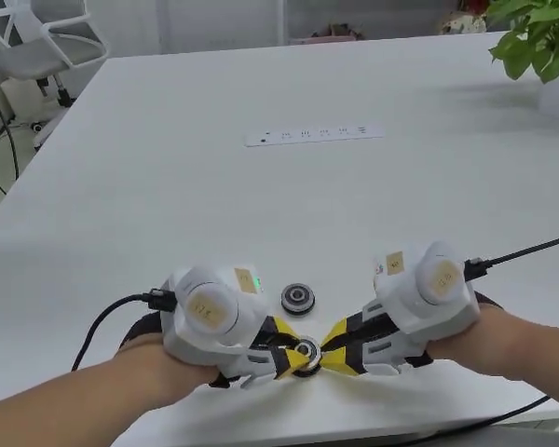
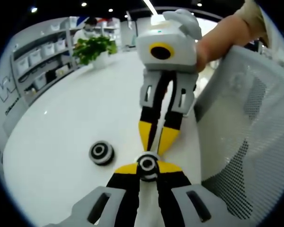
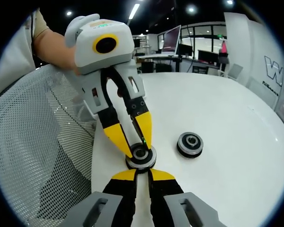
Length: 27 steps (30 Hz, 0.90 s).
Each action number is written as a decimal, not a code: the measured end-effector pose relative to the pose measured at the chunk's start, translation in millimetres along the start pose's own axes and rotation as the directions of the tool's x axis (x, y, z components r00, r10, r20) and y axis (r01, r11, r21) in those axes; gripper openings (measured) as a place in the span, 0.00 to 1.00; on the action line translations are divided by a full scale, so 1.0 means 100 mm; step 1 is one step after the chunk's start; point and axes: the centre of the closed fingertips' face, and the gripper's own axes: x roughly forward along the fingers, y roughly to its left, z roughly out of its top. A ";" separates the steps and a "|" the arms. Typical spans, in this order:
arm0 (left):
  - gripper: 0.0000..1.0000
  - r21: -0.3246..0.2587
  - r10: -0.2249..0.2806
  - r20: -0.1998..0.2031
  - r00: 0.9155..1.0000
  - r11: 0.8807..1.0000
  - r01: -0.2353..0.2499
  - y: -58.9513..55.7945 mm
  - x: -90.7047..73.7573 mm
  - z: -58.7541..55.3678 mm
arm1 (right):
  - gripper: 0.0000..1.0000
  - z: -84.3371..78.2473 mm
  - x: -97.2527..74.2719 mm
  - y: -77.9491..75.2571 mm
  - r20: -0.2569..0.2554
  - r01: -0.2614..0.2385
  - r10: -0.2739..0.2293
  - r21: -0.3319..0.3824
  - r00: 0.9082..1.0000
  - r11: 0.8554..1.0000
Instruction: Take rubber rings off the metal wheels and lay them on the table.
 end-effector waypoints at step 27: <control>0.13 -0.010 0.008 0.007 1.000 1.000 -0.008 0.01 -0.01 -0.01 | 0.35 0.14 0.14 0.07 0.027 -0.015 0.015 -0.021 1.000 1.000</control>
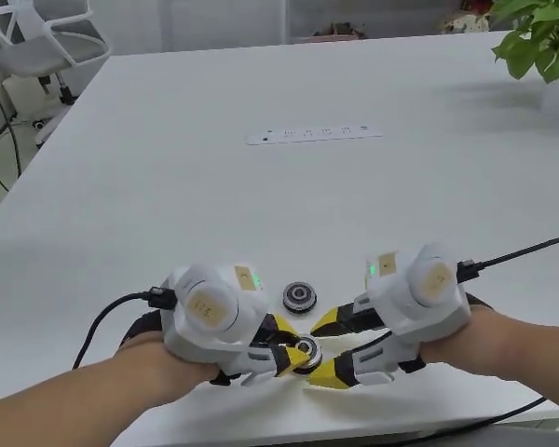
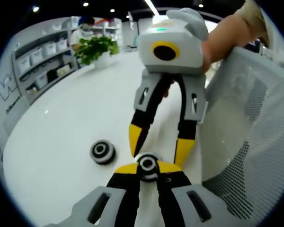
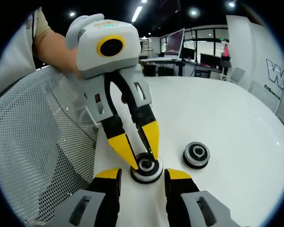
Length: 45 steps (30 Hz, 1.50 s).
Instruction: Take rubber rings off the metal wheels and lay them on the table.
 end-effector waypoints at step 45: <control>0.13 0.002 0.013 0.000 1.000 1.000 -0.013 0.00 0.00 0.00 | 0.32 -0.05 0.00 0.00 -0.012 0.016 -0.016 -0.009 1.000 1.000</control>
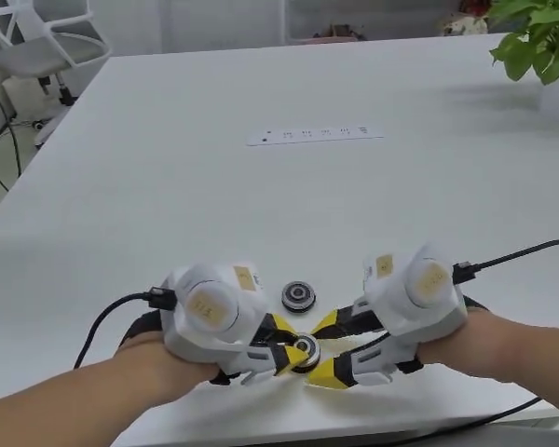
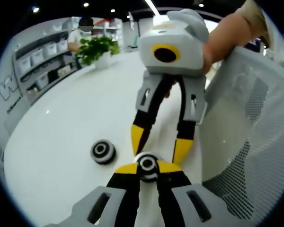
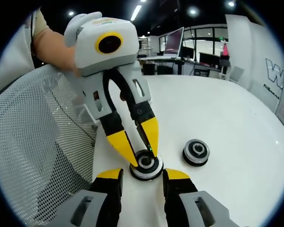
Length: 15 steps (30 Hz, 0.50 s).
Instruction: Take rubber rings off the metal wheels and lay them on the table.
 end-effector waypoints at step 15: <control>0.13 0.001 0.001 -0.001 1.000 1.000 -0.001 0.00 -0.01 0.00 | 0.24 0.02 -0.07 -0.07 0.014 0.021 -0.021 0.007 1.000 1.000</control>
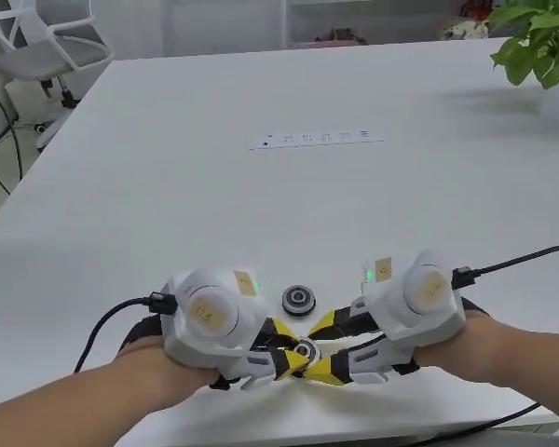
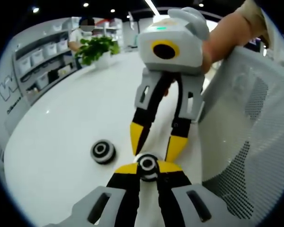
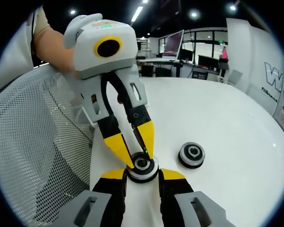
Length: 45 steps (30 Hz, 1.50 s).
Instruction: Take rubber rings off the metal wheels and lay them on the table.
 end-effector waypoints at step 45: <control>0.13 -0.006 0.010 -0.009 1.000 1.000 -0.010 0.00 0.01 0.00 | 0.00 -0.09 -0.13 -0.10 0.032 -0.009 -0.005 0.394 0.999 0.919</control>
